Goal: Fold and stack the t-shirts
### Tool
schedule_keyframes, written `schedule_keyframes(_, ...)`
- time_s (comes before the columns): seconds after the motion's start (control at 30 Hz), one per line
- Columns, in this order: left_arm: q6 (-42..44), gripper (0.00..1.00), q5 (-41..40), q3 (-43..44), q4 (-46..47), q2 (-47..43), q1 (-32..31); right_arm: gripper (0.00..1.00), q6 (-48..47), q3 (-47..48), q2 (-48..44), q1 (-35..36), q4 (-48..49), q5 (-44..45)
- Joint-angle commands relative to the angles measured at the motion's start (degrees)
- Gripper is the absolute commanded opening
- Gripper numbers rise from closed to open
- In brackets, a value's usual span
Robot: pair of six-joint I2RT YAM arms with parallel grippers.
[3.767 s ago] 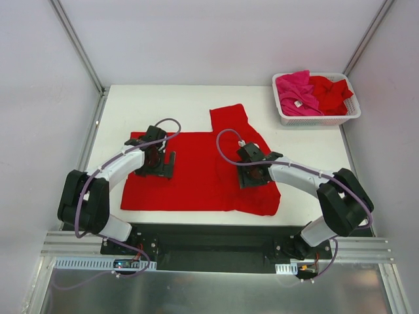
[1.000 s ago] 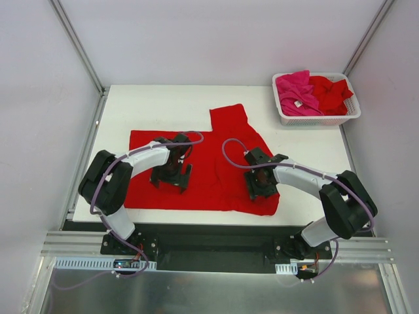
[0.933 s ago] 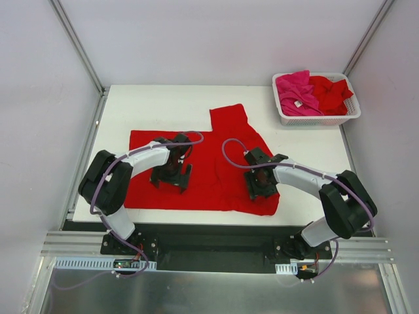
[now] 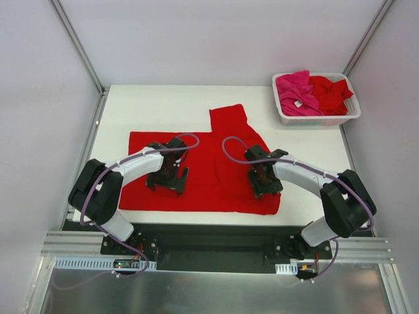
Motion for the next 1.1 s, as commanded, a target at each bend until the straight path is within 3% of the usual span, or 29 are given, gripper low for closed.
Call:
schedule_keyframes(0.0,-0.1,0.99,-1.5,-0.5,-3.2,-2.5,-0.5,0.57,-1.2,4.2,-1.7,-0.4,-5.9,2.9)
schedule_keyframes(0.23,-1.6,0.99,-1.7,6.9,-7.1,-7.4,-0.4,0.57,0.4,11.3,-5.8,-0.7,-6.8,3.0)
schedule_keyframes(0.47,0.1,0.99,3.3,19.2,-7.3,-3.0,7.3,0.57,-0.2,19.6,5.5,-3.4,0.0,-8.3)
schedule_keyframes(0.67,1.4,0.99,13.0,17.0,-1.5,1.2,16.4,0.57,1.9,20.8,14.8,-5.4,9.8,-20.5)
schedule_keyframes(1.07,5.8,0.99,11.0,17.9,1.5,10.0,17.3,0.58,-0.9,35.9,22.4,-5.5,4.4,-19.0)
